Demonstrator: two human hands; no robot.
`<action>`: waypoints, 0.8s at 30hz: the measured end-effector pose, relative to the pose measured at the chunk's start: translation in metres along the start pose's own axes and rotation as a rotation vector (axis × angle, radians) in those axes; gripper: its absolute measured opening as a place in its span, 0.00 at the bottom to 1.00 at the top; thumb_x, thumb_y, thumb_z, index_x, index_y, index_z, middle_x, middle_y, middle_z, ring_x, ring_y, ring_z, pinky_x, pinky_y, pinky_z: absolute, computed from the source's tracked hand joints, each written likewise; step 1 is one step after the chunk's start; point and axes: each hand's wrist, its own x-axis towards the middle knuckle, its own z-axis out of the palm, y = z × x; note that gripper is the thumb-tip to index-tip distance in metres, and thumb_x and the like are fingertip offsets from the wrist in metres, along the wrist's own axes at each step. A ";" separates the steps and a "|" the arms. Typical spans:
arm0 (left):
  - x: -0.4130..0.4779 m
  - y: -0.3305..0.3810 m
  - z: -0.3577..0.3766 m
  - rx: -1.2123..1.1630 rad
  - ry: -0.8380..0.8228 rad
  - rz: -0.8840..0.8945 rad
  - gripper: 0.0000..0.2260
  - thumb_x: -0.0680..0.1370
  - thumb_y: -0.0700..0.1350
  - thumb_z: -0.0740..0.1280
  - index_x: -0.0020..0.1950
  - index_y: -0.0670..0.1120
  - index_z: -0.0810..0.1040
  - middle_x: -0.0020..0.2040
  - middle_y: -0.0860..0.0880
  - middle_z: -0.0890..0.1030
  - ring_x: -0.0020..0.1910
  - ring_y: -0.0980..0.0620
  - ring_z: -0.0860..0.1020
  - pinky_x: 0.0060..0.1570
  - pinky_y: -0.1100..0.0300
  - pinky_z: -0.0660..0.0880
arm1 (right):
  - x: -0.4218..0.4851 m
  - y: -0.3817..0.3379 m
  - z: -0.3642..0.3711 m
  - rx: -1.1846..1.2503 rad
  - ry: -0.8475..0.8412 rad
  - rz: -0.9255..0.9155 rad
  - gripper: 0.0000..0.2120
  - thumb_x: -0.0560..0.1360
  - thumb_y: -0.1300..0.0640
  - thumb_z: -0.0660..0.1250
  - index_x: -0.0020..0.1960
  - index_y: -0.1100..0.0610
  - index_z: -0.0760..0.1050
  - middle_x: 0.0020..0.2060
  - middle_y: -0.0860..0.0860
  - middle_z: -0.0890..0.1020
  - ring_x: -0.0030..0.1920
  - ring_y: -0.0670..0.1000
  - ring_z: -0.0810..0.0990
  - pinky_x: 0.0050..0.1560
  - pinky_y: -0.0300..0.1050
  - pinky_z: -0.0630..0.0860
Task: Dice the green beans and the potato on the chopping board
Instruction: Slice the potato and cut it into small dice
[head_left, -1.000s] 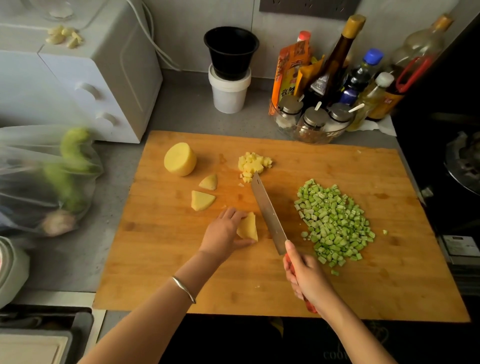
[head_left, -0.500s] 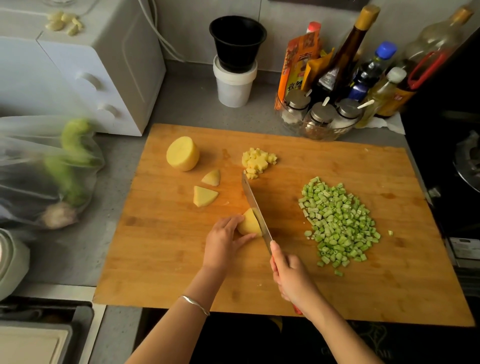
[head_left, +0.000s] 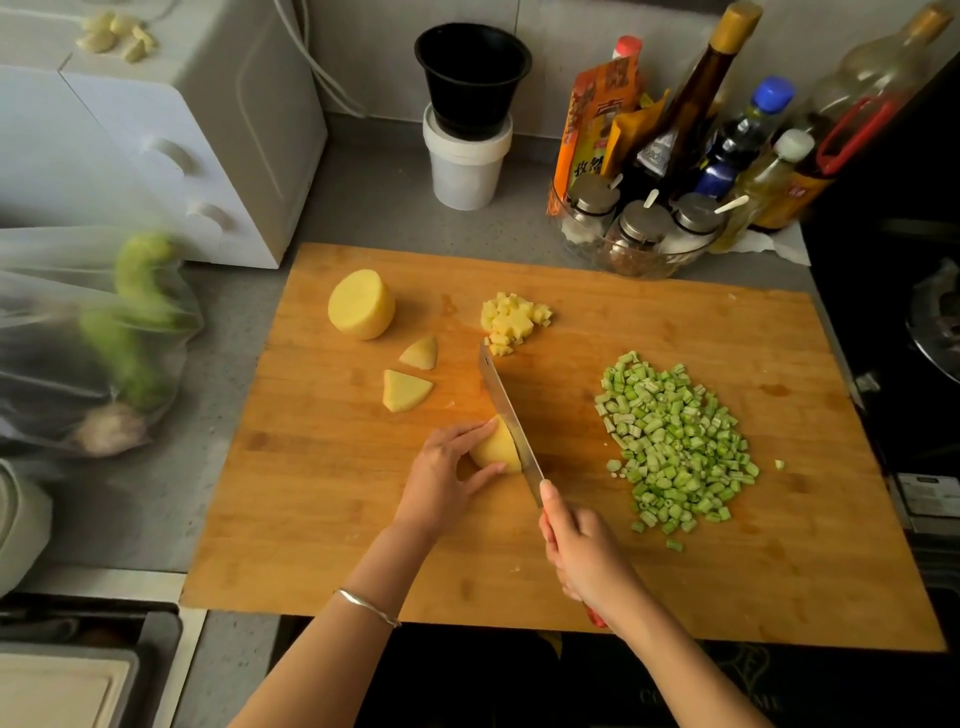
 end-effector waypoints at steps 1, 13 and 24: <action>-0.002 0.001 0.001 -0.020 0.007 0.003 0.23 0.74 0.56 0.67 0.67 0.50 0.75 0.61 0.54 0.77 0.59 0.58 0.71 0.60 0.69 0.65 | 0.000 0.000 0.000 0.001 0.003 0.002 0.25 0.79 0.37 0.52 0.34 0.56 0.64 0.20 0.46 0.63 0.18 0.43 0.60 0.21 0.34 0.58; 0.001 0.020 0.029 0.003 0.302 -0.236 0.10 0.79 0.54 0.62 0.51 0.48 0.76 0.45 0.54 0.77 0.44 0.56 0.69 0.45 0.60 0.68 | -0.005 -0.004 -0.002 0.094 0.020 0.012 0.25 0.80 0.38 0.53 0.33 0.56 0.65 0.19 0.46 0.62 0.18 0.45 0.60 0.20 0.37 0.57; 0.001 0.016 0.034 0.098 0.328 -0.221 0.10 0.79 0.53 0.61 0.48 0.47 0.74 0.43 0.52 0.73 0.42 0.54 0.66 0.42 0.58 0.67 | -0.014 -0.011 0.001 0.141 0.024 -0.117 0.26 0.72 0.34 0.52 0.34 0.56 0.63 0.21 0.47 0.61 0.19 0.44 0.59 0.21 0.35 0.56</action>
